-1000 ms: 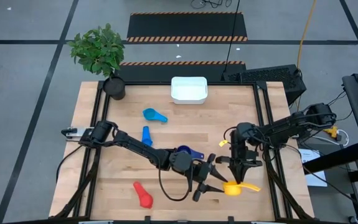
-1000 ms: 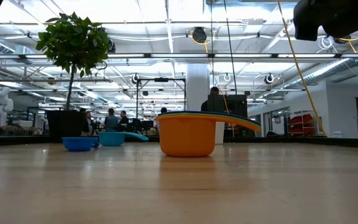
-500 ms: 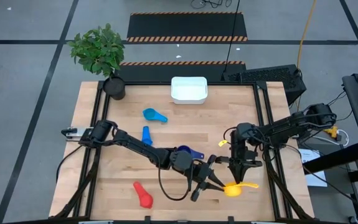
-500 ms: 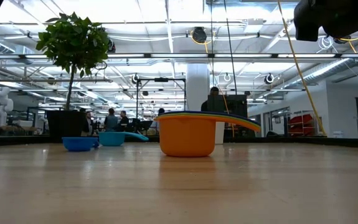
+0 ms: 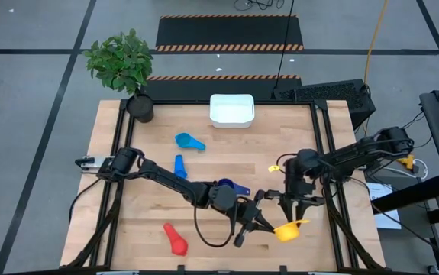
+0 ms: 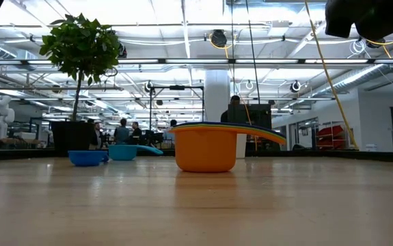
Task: Nest measuring cups in basket
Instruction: Stack the yellow measuring cup on top of the dark blue measuring cup
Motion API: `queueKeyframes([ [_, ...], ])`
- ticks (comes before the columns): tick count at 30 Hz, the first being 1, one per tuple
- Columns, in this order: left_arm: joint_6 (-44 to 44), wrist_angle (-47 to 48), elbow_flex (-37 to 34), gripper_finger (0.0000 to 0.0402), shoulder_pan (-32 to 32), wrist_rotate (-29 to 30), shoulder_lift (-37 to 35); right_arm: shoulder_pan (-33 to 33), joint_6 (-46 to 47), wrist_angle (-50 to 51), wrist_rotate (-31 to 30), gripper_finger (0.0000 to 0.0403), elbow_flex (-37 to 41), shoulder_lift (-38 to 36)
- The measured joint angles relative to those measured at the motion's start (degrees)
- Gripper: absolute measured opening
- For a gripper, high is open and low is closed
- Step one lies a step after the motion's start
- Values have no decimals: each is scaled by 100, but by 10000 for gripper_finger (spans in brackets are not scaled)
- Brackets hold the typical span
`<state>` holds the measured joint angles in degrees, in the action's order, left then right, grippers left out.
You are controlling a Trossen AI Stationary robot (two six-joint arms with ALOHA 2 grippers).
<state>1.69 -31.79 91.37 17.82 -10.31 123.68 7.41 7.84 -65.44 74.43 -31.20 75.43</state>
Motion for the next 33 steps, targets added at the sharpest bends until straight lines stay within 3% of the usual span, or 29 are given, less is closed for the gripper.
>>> queueKeyframes([
  [7, 76, -75, -4, 1, -9, 199, 10, -115, 363, 92, -46, 159, -7, -200],
  [13, 103, 35, -4, 0, -30, 250, 13, -190, 136, 235, -16, 172, 74, -253],
  [17, 98, 262, -4, 0, -62, 244, 13, -260, -200, 443, 76, 132, 133, -253],
  [23, 116, 382, -9, 0, -78, 221, 8, -388, -362, 624, 446, 15, 157, -244],
  [33, -49, 133, -7, 31, -78, 222, 2, -397, -512, 620, 487, 4, 162, -249],
])
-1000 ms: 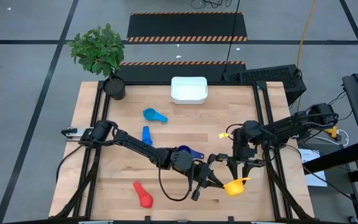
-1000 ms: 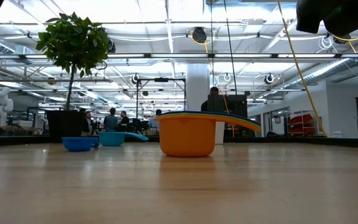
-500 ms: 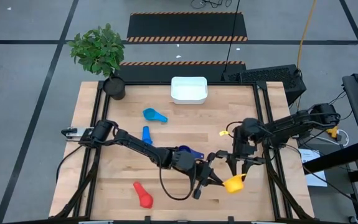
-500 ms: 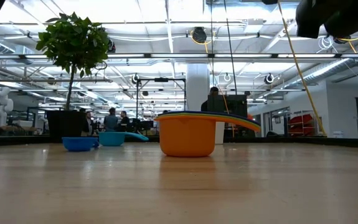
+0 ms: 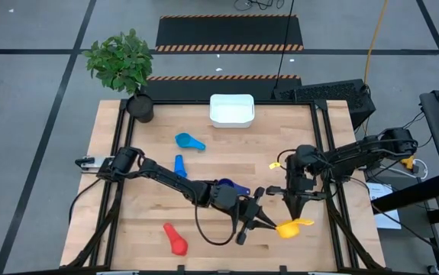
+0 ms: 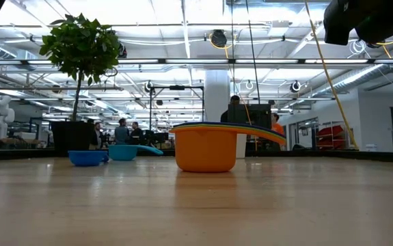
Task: Nest measuring cups in basket
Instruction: Stack the yellow measuring cup on top of the dark blue measuring cup
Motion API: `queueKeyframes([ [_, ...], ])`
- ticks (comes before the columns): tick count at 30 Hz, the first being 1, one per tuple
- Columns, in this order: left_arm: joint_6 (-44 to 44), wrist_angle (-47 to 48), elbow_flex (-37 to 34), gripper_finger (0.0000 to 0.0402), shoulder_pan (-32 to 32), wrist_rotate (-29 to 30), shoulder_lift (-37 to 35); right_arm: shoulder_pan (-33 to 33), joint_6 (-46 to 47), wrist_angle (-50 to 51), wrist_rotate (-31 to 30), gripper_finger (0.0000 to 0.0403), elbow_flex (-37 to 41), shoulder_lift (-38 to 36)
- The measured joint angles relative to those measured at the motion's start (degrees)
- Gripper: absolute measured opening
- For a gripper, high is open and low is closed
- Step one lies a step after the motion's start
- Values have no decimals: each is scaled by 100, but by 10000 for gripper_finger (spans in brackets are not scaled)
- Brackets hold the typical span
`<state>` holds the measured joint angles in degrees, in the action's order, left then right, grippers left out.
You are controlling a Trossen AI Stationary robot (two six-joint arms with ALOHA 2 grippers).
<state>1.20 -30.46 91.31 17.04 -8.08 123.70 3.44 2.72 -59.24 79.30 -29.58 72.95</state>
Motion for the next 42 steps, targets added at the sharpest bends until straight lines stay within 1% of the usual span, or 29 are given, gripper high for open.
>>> queueKeyframes([
  [4, -80, 11, 0, 69, 2, 1, 0, -12, -52, -4, -95, 1, 0, 0],
  [11, -176, -240, 0, 170, 1, 43, 11, -15, -160, -20, -247, 1, 0, 0],
  [14, -173, -238, 0, 193, 0, 81, 11, -16, -181, -11, -297, 0, 0, 0],
  [17, -148, -275, 0, 191, -2, 86, 11, -16, -181, -19, -299, 0, 0, 0],
  [21, -124, -275, 0, 167, -2, 84, 11, -16, -96, -87, -305, 0, 0, 0],
  [25, -95, -252, 2, 154, 11, 147, 11, -49, 94, -218, -567, 1, -2, 0],
  [28, -125, -199, 2, 165, 13, 361, 24, -128, 297, -383, -780, 2, -15, -10],
  [33, -118, -221, 2, 202, 9, 711, 35, -263, 513, -397, -1084, 2, -20, 0],
  [36, -108, -253, 2, 204, -2, 858, 35, -355, 581, -390, -1118, 2, -20, 2],
  [37, -85, -259, 2, 196, -4, 882, 35, -365, 600, -389, -1137, 2, -20, 2],
  [39, -11, -257, 2, 169, -7, 978, 35, -365, 614, -384, -1239, 2, -20, 0],
  [41, 20, -259, 2, 129, -18, 1003, 35, -365, 609, -356, -1329, 2, -20, 2],
  [42, 10, -310, 2, 106, -39, 1216, 34, -359, 605, -288, -1215, 2, -16, 5],
])
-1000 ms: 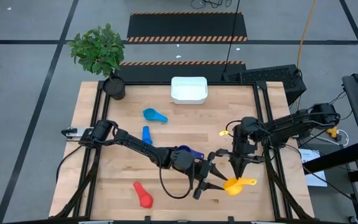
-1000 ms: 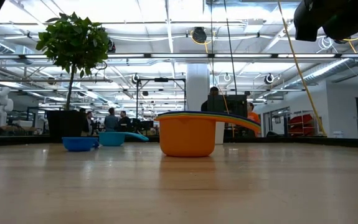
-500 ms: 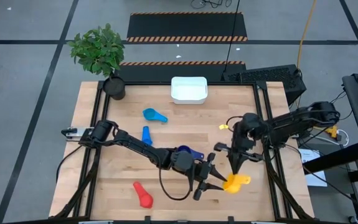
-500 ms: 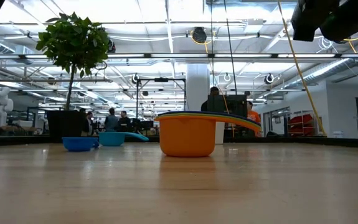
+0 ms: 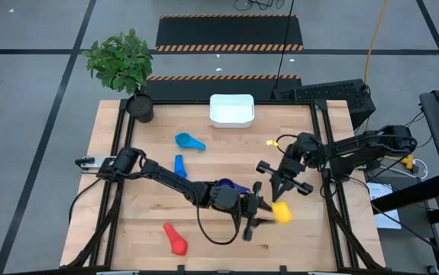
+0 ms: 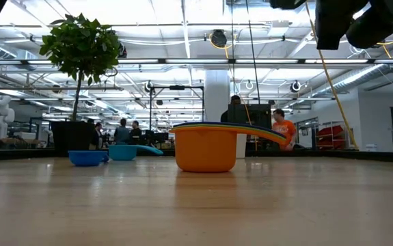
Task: Nest measuring cups in basket
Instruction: Stack the yellow measuring cup on top of the dark blue measuring cup
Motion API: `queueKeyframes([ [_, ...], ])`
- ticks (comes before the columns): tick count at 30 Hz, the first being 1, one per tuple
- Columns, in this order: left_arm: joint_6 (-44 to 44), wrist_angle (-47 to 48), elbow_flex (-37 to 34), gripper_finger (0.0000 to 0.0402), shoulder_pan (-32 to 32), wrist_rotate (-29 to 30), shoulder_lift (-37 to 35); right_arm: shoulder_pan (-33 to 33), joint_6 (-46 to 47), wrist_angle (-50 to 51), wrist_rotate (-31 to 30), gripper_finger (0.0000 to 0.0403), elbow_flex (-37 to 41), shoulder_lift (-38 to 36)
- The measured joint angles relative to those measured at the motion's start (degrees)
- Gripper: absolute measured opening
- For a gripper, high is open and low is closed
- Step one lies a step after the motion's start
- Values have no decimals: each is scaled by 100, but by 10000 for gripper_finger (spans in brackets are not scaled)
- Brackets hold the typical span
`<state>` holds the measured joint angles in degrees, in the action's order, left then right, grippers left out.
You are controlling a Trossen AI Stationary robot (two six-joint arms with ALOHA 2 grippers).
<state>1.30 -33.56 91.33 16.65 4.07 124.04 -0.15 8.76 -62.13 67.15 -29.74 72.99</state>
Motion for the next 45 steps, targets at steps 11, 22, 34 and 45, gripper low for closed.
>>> queueKeyframes([
  [11, -71, 300, 13, 4, -118, -119, -36, -136, 104, 484, 178, 1, 17, -178],
  [22, -275, 1336, 7, 3, -63, -150, -313, -621, -400, 2927, -678, 0, 18, -1376],
  [34, -1101, 4255, 9, 9, 828, 938, -1238, -623, -1458, 6138, -2389, 0, 18, -2786],
  [45, -3458, 5412, 7, 103, 1812, 1168, -1235, -622, -1575, 6894, -2841, 0, 18, -3137],
])
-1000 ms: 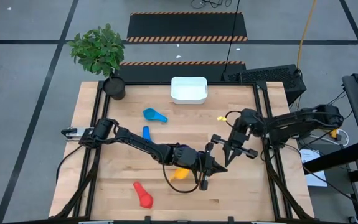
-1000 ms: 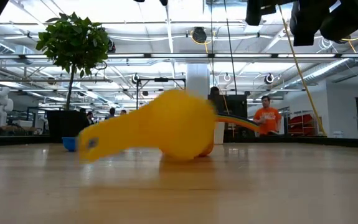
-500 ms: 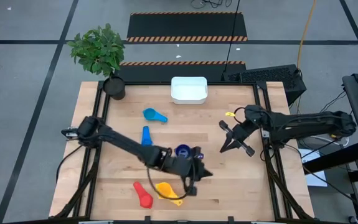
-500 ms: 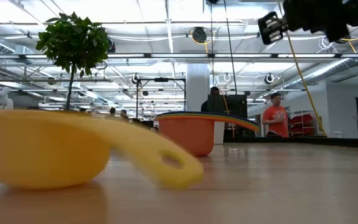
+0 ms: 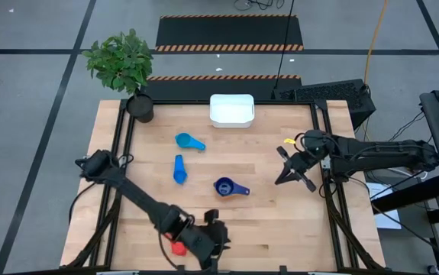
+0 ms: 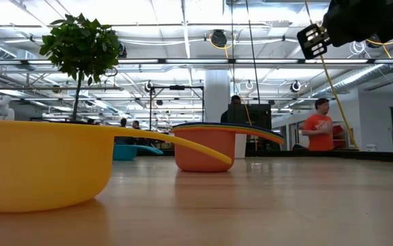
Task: Nest measuring cups in basket
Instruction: Stack the yellow measuring cup on top of the dark blue measuring cup
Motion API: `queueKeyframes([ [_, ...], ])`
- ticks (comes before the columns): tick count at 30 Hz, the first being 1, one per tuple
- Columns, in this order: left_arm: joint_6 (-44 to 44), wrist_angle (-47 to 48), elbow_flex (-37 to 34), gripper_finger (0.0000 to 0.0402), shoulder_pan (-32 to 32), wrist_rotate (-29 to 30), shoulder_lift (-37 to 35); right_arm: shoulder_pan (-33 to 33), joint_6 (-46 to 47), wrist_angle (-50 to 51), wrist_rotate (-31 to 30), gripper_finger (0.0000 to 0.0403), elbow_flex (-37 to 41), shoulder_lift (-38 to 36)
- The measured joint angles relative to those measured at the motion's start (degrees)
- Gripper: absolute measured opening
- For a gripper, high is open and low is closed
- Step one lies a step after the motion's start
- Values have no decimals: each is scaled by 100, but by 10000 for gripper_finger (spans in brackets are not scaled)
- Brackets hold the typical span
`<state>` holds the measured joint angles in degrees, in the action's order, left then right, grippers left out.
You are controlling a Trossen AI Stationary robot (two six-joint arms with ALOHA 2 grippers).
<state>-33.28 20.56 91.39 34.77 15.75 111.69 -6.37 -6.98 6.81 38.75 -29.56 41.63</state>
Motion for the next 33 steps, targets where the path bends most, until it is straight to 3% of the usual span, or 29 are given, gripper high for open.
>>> queueKeyframes([
  [6, -931, 538, -4, 184, 414, 400, 96, 0, -3, 32, -144, 0, 0, 19],
  [12, -1168, 1222, -4, 161, 572, 144, 424, 0, -107, -7, -127, 0, 0, -4],
  [19, -599, 2191, -7, 124, 718, 122, 558, 9, -120, -147, -121, 0, 0, -24],
  [26, -638, 2732, -4, 171, 896, 70, 581, 11, -39, -127, -121, 0, 0, -35],
  [33, -360, 2596, 1, 223, 866, 248, 795, 11, -18, -230, -119, 0, 0, -33],
])
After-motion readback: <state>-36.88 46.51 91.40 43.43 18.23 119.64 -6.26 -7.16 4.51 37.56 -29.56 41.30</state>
